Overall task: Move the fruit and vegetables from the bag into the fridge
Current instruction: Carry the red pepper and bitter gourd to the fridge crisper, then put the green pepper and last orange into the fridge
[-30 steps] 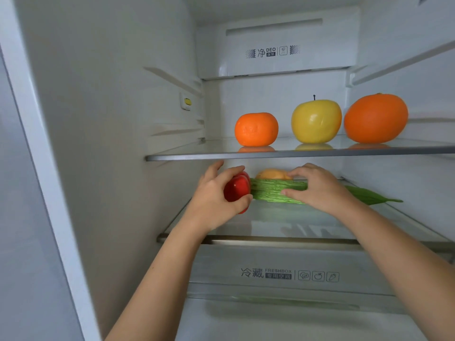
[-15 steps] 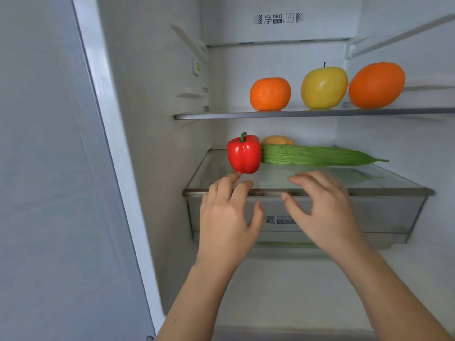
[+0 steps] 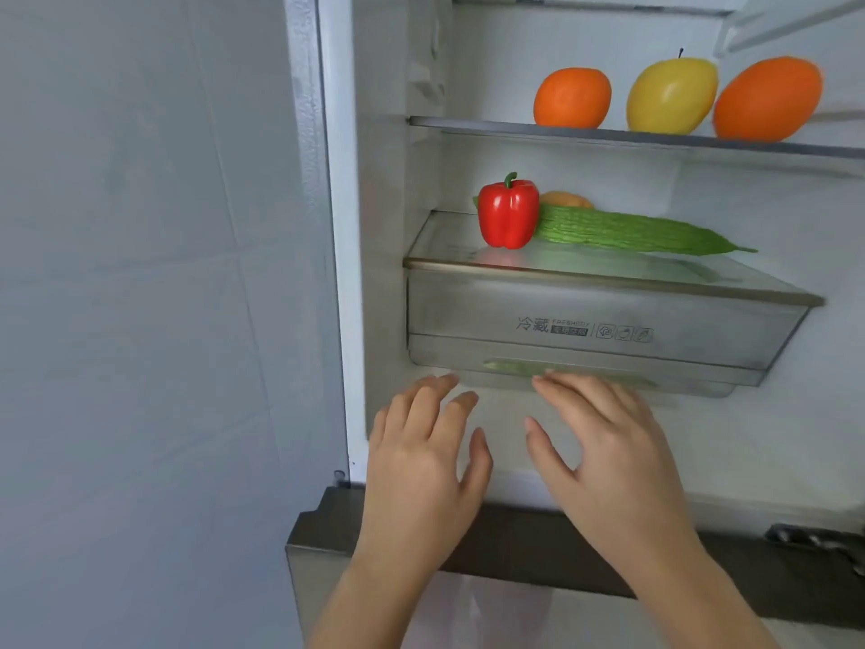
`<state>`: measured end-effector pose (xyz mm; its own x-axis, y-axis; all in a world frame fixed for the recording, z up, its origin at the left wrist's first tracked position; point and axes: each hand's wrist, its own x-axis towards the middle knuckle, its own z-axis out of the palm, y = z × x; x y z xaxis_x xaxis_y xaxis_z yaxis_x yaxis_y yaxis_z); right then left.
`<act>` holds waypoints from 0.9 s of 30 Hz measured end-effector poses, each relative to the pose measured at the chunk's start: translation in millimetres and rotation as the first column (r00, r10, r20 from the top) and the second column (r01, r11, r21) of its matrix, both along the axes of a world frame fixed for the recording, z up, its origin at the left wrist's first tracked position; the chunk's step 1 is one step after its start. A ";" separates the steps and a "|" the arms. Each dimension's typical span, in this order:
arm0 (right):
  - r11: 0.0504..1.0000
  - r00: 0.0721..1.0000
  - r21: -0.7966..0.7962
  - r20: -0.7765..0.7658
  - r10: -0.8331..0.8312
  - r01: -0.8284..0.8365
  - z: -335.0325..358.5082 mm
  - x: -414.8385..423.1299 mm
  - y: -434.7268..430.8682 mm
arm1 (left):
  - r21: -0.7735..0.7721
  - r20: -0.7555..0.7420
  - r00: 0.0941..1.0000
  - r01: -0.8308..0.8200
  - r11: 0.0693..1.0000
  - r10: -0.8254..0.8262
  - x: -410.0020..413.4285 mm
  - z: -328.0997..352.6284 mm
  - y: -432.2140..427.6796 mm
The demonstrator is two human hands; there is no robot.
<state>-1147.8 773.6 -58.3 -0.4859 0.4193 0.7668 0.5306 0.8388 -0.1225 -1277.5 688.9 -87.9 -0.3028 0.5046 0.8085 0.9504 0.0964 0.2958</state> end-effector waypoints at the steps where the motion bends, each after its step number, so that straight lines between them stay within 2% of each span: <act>1: 1.000 1.000 -0.001 0.005 0.024 -0.024 -3.0 2.3 -6.3 | -0.009 0.000 1.000 -0.030 1.000 0.030 4.6 -2.5 -9.7; 7: 0.970 0.970 -0.026 -0.023 0.241 -0.242 -24.7 16.5 -49.3 | -0.067 -0.013 0.970 -0.241 0.968 0.241 43.2 -15.5 -83.8; 15: 0.829 0.832 -0.071 -0.024 0.554 -0.554 -36.7 29.1 -141.5 | -0.197 -0.010 0.853 -0.514 0.835 0.522 99.0 -26.1 -199.0; 21: 0.653 0.654 -0.035 -0.038 0.755 -0.756 -24.5 23.7 -222.1 | -0.169 0.004 0.698 -0.705 0.688 0.716 129.9 -13.8 -291.4; 27: 0.436 0.436 -0.009 -0.056 0.898 -0.900 -16.1 23.7 -332.9 | -0.182 0.009 0.465 -0.870 0.459 0.885 171.2 -6.5 -404.5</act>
